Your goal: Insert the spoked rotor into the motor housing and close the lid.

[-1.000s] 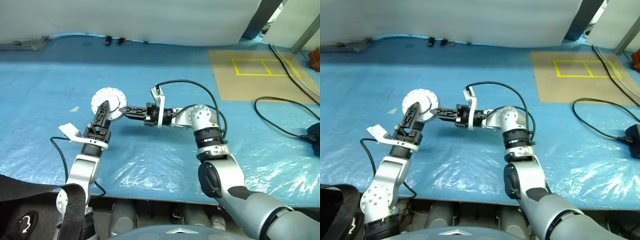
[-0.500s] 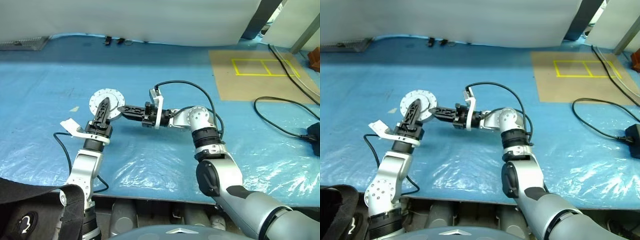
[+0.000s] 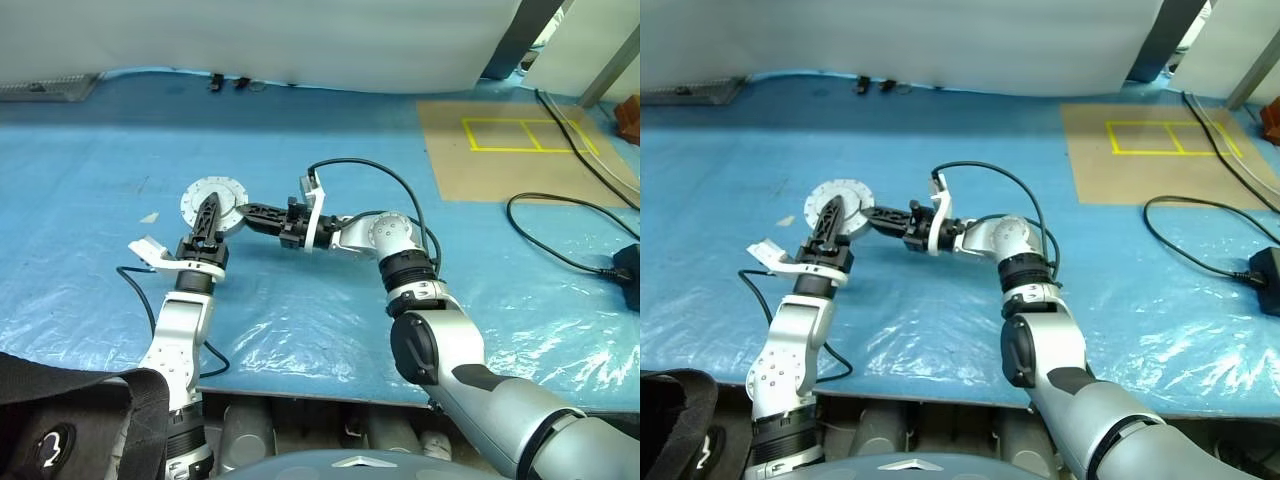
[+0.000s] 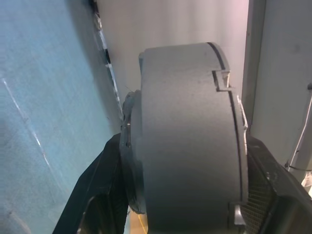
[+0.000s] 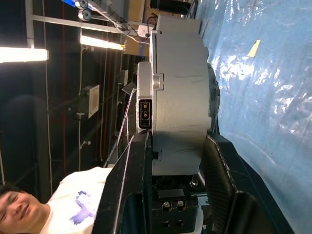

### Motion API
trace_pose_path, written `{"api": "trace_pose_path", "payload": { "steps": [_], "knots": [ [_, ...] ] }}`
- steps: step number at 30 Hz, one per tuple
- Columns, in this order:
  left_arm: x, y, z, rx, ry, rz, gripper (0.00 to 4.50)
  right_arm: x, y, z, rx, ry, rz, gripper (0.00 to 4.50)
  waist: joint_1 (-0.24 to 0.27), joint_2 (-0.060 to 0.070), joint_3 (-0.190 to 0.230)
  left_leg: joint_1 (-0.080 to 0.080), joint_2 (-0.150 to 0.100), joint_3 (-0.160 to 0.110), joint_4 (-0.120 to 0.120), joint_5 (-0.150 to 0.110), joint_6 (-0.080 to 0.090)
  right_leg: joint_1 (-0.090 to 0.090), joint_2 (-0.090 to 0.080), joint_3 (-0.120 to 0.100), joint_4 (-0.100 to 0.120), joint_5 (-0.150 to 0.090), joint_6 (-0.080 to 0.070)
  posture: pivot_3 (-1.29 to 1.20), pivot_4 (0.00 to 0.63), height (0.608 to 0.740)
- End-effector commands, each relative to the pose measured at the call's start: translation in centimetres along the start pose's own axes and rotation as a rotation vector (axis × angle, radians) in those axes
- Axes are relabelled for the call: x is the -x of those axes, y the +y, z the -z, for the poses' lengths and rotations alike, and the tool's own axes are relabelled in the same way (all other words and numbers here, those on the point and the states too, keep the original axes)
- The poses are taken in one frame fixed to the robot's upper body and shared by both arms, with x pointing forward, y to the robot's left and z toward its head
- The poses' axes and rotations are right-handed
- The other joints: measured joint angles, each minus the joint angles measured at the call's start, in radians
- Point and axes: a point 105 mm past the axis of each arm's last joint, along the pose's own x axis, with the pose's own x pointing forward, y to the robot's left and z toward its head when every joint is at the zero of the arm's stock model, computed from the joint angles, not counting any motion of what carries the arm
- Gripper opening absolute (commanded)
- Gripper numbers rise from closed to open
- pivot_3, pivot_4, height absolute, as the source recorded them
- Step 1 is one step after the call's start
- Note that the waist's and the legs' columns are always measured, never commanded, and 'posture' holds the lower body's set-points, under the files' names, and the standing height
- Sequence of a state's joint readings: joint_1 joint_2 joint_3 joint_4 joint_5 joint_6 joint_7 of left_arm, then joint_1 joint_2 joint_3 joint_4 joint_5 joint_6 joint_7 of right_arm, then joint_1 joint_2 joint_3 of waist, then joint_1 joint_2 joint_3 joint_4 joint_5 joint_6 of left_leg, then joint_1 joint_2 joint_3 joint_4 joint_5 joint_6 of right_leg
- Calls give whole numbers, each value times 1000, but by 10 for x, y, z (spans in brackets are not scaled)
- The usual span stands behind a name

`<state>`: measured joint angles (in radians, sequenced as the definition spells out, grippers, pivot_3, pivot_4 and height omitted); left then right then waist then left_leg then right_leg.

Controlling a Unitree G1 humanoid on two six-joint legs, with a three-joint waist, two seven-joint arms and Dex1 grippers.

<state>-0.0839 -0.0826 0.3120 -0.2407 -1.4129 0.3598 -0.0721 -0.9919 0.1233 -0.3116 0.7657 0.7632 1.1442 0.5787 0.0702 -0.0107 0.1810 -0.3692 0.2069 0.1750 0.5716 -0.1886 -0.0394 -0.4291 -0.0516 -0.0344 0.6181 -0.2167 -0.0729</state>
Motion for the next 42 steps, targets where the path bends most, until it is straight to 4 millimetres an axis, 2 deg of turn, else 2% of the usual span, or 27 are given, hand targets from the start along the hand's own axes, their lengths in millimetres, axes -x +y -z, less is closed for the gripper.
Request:
{"api": "trace_pose_path", "payload": {
  "steps": [1,4,10,13,17,19,22,29,38,39,42],
  "knots": [
    [-9,-18,0,44,-58,92,2465,-11,34,-20,118,-44,-74,2372,0,0,0,0,0,0,0,0,0,0,0,0,0,0,0,0,150,740],
    [-17,-21,-9,67,-118,114,2465,-11,31,-25,124,-67,-55,3443,0,0,0,0,0,0,0,0,0,0,0,0,1,0,0,0,150,740],
    [-26,-8,-40,77,-309,79,2465,-14,25,-27,138,-91,-15,3443,-2,-1,0,0,-1,0,1,0,0,0,0,0,1,0,0,0,150,740],
    [-23,6,-63,-85,-410,-18,2465,-16,26,-24,202,-62,7,3443,-2,-1,0,0,0,0,0,0,0,0,0,0,1,0,0,0,150,740],
    [-15,36,-94,-136,-506,-170,2465,-24,63,-13,237,14,-133,3443,-1,-2,1,-1,0,0,0,0,0,0,0,0,0,1,2,0,150,740],
    [-14,50,-105,-144,-534,-233,2465,-26,74,-11,264,26,-160,3443,0,-3,1,0,0,0,0,0,0,0,0,-1,0,2,3,0,150,740],
    [-22,64,-108,-175,-485,-303,2465,-27,81,-7,297,49,-180,3443,1,-7,1,0,0,-1,1,0,0,0,0,-1,2,2,4,0,150,740],
    [-35,73,-116,-185,-462,-328,2465,-27,81,-3,319,67,-176,3443,10,-7,0,-1,-1,-1,3,0,0,0,-1,0,3,3,4,0,150,740],
    [-25,80,-122,-170,-508,-367,2465,-25,79,-7,338,50,-158,3443,6,-7,0,0,0,-1,3,0,0,0,-1,0,4,3,4,0,150,740],
    [-23,79,-122,-165,-524,-369,3137,-25,78,-7,339,47,-155,3489,5,-7,0,0,0,-2,3,0,0,0,-1,0,4,3,4,0,150,740],
    [-18,74,-124,-145,-572,-361,3983,-24,76,-8,345,43,-146,3489,3,-7,0,0,0,-2,3,0,0,0,-1,0,4,2,4,0,150,740]
  ]
}}
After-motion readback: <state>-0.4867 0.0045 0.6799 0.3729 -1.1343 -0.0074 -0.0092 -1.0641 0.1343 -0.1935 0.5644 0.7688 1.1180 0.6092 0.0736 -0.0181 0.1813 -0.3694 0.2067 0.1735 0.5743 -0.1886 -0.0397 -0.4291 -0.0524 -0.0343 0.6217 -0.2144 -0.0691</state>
